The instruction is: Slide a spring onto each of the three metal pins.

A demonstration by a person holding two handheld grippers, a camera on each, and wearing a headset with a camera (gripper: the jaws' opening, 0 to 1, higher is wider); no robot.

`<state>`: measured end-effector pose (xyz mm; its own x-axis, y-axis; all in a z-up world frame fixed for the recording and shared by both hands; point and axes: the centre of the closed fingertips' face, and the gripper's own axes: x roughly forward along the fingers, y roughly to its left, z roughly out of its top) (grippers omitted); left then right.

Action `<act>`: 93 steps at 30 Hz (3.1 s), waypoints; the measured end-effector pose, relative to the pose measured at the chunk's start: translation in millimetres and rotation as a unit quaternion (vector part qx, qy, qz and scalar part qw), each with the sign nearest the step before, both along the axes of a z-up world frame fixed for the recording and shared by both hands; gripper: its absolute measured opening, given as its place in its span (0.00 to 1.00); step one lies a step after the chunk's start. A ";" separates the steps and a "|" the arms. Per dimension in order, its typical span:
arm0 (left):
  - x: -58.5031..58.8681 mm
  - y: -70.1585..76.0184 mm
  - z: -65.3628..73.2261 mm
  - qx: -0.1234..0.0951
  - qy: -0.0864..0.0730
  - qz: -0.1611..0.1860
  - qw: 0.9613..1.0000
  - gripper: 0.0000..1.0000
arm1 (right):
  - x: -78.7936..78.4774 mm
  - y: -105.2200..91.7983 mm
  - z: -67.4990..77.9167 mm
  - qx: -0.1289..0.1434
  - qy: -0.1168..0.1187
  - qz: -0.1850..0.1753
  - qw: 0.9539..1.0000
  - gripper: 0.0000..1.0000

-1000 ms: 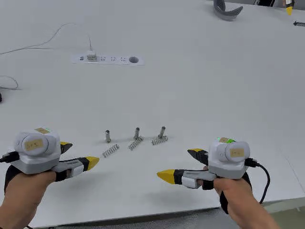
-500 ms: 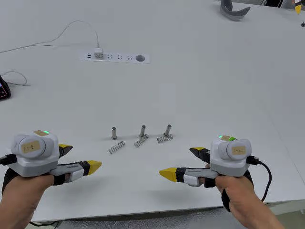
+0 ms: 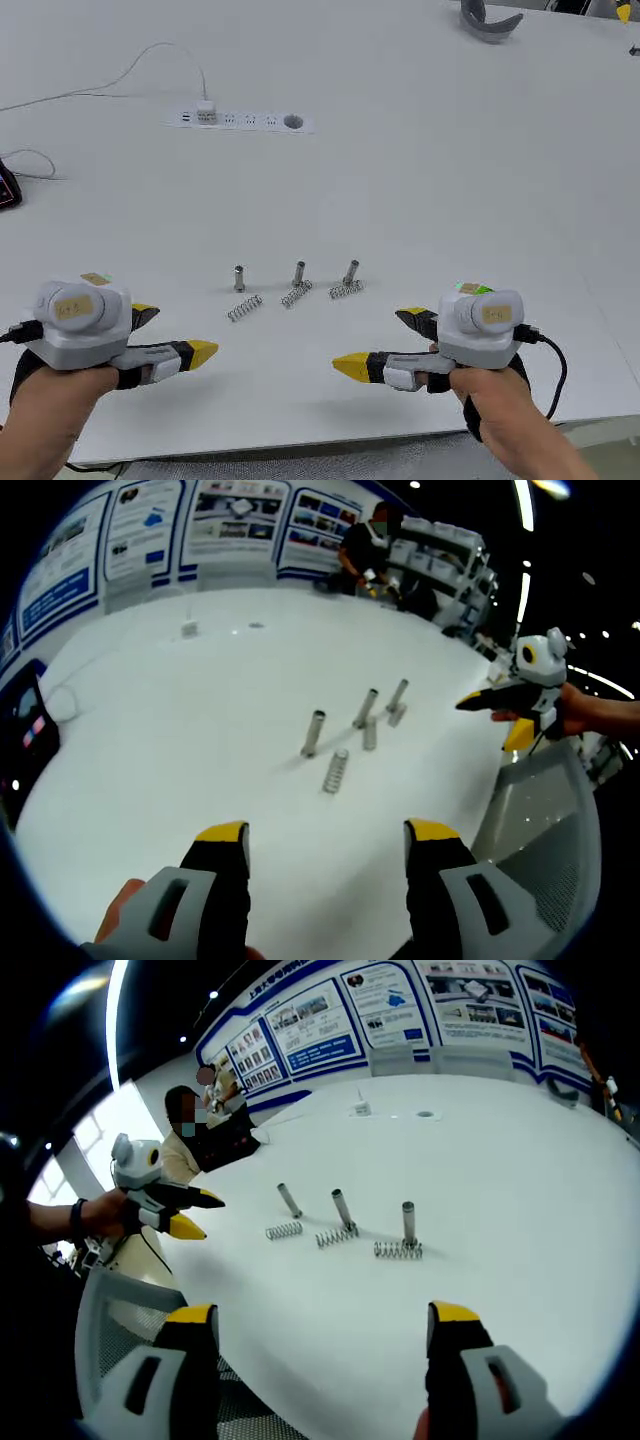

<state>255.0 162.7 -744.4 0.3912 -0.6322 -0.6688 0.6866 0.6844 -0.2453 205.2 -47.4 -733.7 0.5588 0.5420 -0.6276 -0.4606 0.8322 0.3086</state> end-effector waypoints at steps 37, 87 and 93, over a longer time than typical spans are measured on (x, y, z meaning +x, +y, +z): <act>12.7 -56.6 -30.6 0.029 0.009 -0.073 0.997 0.48 | -12.0 -12.9 -0.9 -0.011 0.005 -0.003 1.000 0.87; 39.3 -66.9 -57.5 0.078 -0.038 -0.083 0.993 0.11 | -14.8 -22.8 -5.4 -0.007 0.011 -0.017 1.000 0.86; 38.4 -66.9 -58.3 0.089 -0.048 -0.084 0.991 0.11 | -15.3 -24.0 -5.7 -0.007 0.011 -0.018 1.000 0.86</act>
<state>293.4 95.7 -802.7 0.3564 -0.5701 -0.7403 0.8094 0.5842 -0.0602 189.9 -71.4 -739.4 0.5640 0.5135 -0.6467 -0.4240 0.8521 0.3069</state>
